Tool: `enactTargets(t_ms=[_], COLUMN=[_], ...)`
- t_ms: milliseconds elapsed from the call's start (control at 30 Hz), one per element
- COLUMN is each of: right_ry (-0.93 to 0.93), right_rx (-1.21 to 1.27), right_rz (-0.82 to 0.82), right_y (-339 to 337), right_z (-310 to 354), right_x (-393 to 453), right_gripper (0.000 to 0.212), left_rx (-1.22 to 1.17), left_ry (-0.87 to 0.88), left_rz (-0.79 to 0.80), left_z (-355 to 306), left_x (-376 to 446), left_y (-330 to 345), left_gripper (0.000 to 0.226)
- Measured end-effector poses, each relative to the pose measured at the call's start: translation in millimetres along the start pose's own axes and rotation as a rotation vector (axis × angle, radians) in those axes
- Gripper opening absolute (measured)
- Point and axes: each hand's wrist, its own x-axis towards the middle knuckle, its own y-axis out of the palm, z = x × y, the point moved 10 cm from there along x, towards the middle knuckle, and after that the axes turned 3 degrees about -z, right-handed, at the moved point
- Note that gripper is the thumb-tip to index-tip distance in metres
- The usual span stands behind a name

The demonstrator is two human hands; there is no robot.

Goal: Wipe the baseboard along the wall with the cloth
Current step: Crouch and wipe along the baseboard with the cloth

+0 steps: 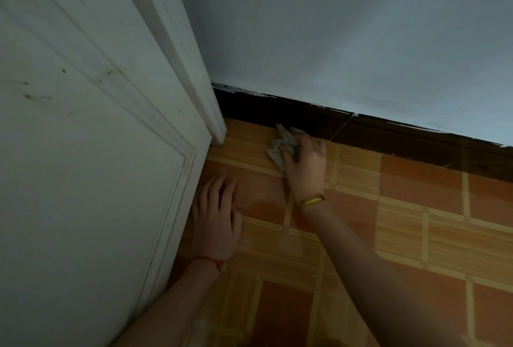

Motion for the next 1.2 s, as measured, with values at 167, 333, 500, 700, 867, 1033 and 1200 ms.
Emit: enactTargets(t_ms=[167,333,500,700,867,1033,1200], right_ry=[-0.031,-0.081,-0.016,0.146,0.109,0.082,0.198], right_rx=[0.039,0.054,-0.077,0.003,0.052,-0.101,-0.192], right_rz=[0.118,0.167,-0.056,-0.076,-0.012,-0.095,-0.149], right_y=[38.5,54.5,-9.2,-10.6,12.6,-24.7,-57.8], right_z=[43.9,62.0,1.9,-8.9,17.1,-14.5,-54.5], right_x=[-3.6,-0.9,0.1,-3.7,-0.8,-4.3,-10.4], right_gripper=[0.045,0.039,0.036,0.039,0.039,0.037,0.04], left_rx=[0.011,0.003,-0.013,-0.005,0.003,-0.014,-0.025], left_ry=[0.007,0.012,0.012,0.015,0.016,0.013,0.004], left_rz=[0.007,0.0,-0.018,-0.02,-0.026,-0.015,-0.006], left_z=[0.7,0.8,0.1,-0.1,0.2,1.3,1.0], left_x=[-0.4,0.0,-0.6,-0.3,-0.3,-0.7,-0.4], left_y=[1.7,0.1,-0.3,0.8,1.1,0.7,1.5], left_gripper=[0.055,0.055,0.054,0.053,0.054,0.054,0.054])
